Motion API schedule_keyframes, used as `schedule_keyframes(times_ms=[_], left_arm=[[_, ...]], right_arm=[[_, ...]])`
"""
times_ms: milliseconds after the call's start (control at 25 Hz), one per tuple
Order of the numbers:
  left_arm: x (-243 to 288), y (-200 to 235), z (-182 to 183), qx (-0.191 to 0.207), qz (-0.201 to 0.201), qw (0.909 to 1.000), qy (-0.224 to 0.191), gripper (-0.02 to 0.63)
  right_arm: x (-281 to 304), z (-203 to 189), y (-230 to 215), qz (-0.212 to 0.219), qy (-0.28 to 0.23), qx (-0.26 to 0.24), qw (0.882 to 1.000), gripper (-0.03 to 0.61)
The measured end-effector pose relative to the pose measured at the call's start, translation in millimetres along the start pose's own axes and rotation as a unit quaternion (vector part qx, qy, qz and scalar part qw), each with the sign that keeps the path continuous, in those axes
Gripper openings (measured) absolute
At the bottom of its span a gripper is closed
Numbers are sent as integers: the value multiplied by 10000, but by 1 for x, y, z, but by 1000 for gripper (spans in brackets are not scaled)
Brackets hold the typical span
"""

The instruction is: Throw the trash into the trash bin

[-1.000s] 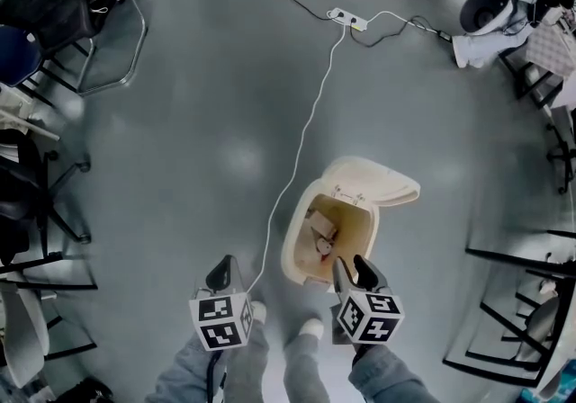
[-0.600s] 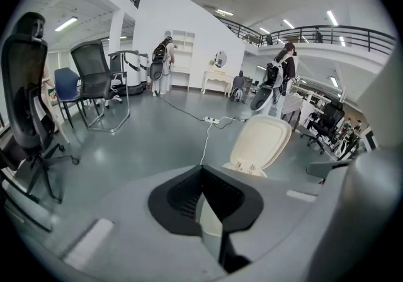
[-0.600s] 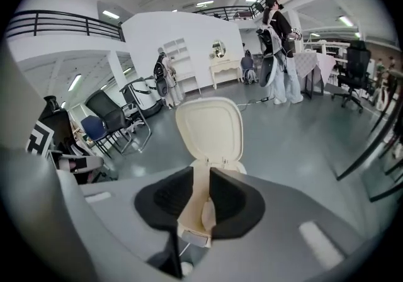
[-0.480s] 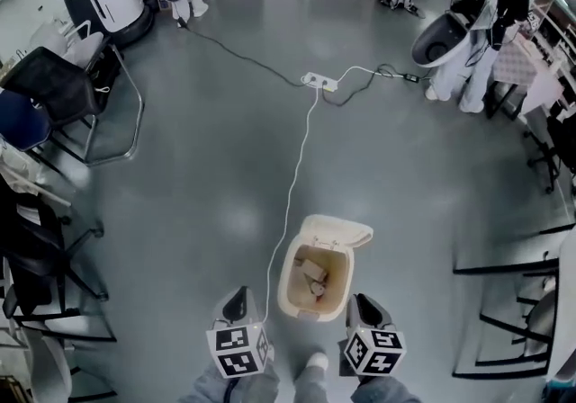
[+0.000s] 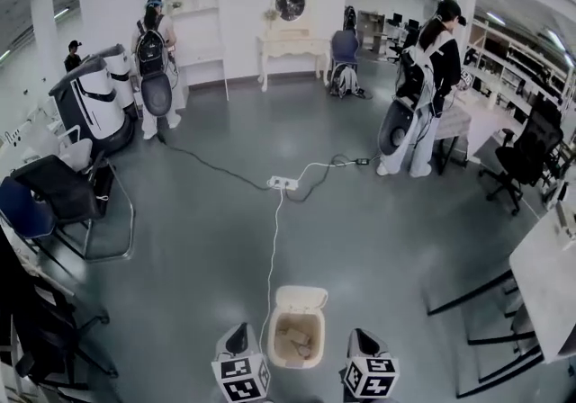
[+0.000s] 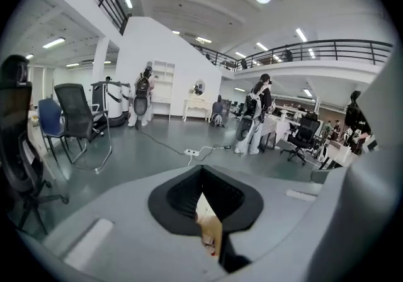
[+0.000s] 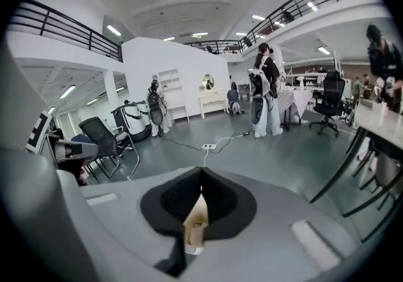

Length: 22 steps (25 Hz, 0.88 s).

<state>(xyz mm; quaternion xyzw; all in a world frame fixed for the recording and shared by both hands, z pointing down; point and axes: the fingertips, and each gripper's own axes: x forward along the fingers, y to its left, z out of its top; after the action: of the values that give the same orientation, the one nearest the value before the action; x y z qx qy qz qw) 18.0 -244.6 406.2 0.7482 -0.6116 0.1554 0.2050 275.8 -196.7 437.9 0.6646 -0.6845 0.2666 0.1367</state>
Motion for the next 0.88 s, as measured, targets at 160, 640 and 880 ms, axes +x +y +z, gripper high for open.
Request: schedule_keyframes(times_ms=[160,640,880], left_arm=[[-32,-24,69,397,-321,9957,-769,9],[-105,-15,149,702,-346,9785,-1906,9],[-106,-8,140,542,-272,9817,-1808,9]], right_arm=[[-45,48,3,-58,-517,-178,9985,3],[-129,138,-8,-274,-1679,-319,9849,3],[-138,140,-13,-414,-1764,-310,9830,3]])
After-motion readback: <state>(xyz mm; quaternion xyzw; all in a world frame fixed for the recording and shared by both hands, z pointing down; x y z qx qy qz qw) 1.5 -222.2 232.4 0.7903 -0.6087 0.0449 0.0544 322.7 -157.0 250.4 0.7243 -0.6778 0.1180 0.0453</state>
